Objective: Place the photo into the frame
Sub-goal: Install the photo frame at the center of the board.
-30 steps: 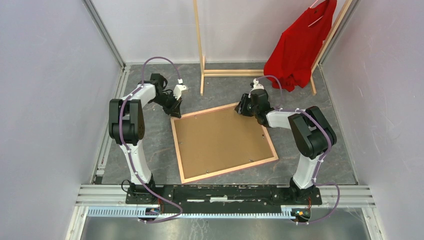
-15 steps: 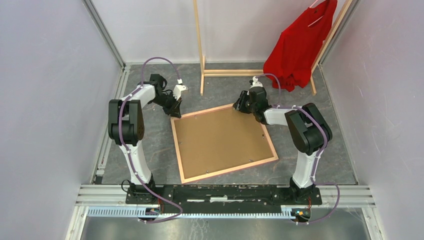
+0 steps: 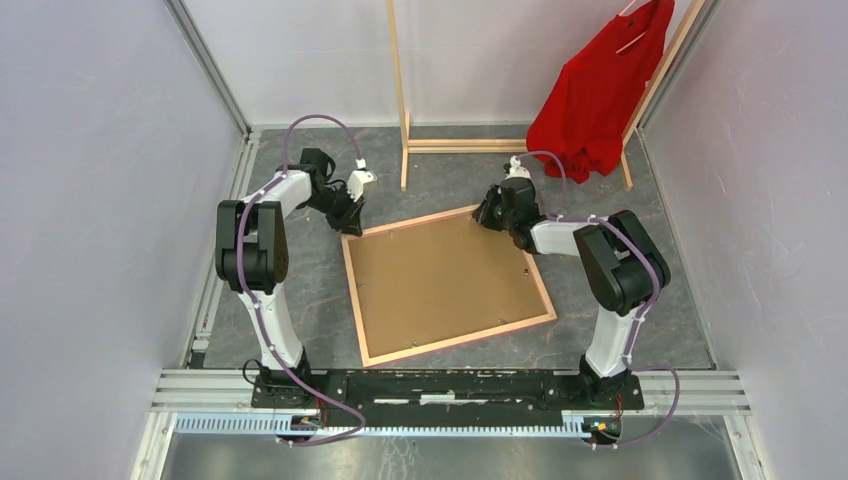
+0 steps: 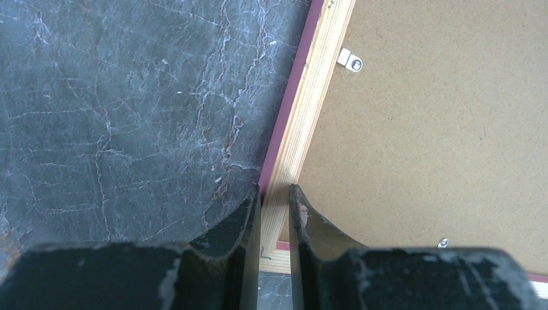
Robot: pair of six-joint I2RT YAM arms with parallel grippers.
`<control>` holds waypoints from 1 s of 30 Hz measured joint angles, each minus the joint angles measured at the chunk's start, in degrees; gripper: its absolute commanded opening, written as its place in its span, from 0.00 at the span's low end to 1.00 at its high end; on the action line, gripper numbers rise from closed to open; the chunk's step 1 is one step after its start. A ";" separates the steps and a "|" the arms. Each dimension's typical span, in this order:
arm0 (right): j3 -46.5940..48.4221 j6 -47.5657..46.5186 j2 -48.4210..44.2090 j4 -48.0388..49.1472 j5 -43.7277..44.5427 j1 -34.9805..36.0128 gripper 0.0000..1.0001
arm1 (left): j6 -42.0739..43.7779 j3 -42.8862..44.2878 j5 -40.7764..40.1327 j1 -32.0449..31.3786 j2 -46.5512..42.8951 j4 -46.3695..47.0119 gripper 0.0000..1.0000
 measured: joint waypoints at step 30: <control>-2.43 5.49 0.68 3.37 -0.90 0.00 0.00 | 1.36 -1.49 -0.48 -0.37 -1.16 1.42 0.20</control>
